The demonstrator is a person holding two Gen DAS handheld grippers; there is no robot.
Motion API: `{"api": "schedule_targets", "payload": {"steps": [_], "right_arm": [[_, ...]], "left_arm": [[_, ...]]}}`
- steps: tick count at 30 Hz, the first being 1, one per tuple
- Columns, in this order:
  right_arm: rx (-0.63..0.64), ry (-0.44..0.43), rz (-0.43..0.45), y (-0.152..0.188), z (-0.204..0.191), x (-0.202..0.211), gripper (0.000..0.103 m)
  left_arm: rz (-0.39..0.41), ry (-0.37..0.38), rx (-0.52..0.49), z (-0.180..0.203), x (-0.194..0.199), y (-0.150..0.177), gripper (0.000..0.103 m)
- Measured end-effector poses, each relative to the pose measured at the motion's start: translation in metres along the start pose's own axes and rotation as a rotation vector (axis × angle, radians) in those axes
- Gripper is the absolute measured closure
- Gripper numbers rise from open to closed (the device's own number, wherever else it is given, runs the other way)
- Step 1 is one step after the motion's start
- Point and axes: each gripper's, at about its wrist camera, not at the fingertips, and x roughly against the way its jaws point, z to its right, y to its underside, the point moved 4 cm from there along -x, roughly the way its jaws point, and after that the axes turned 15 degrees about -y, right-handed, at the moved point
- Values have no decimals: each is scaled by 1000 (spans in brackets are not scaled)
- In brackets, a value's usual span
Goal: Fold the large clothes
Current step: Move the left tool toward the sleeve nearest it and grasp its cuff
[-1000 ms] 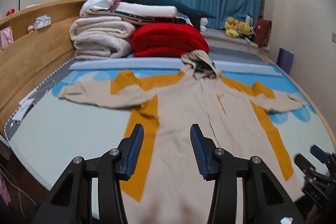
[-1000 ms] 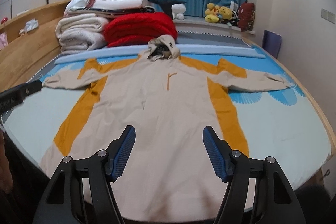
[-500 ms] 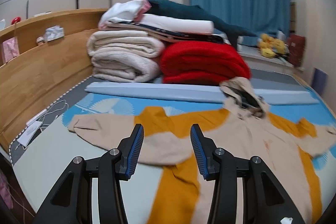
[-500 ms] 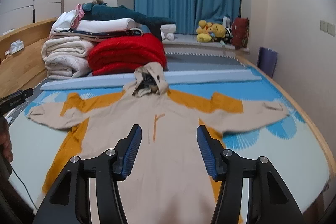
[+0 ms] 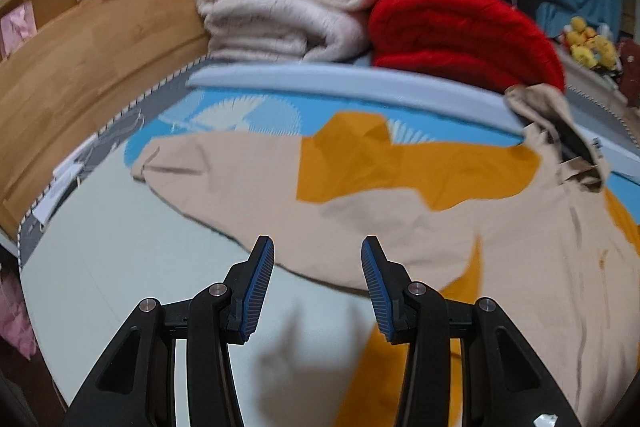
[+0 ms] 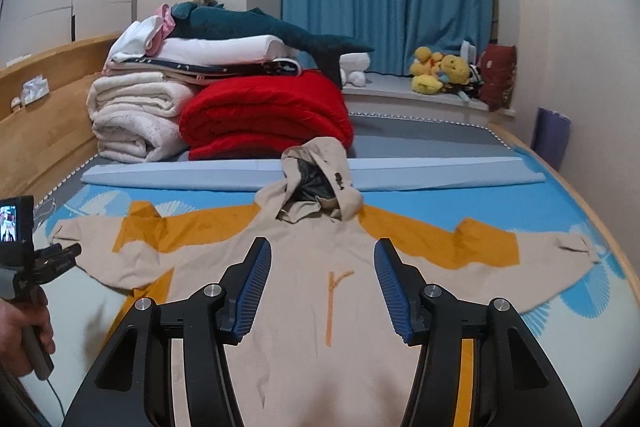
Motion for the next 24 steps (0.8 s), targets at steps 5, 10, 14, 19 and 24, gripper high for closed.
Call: {"api": "schedule_targets", "payload": {"steps": [5, 10, 14, 19, 24], "right_arm": [[-32, -29, -94, 24, 4, -40, 48], [-19, -35, -146, 37, 10, -66, 70], [-31, -21, -179, 49, 15, -83, 82], [6, -27, -231, 69, 8, -103, 77], [2, -39, -282, 87, 4, -122, 62]], "left_arm": [[-102, -74, 86, -18, -54, 0, 62], [-184, -139, 212, -50, -107, -10, 58], [-259, -181, 350, -87, -147, -20, 45], [-332, -141, 432, -104, -187, -25, 35], [-432, -170, 543, -131, -221, -7, 37]]}}
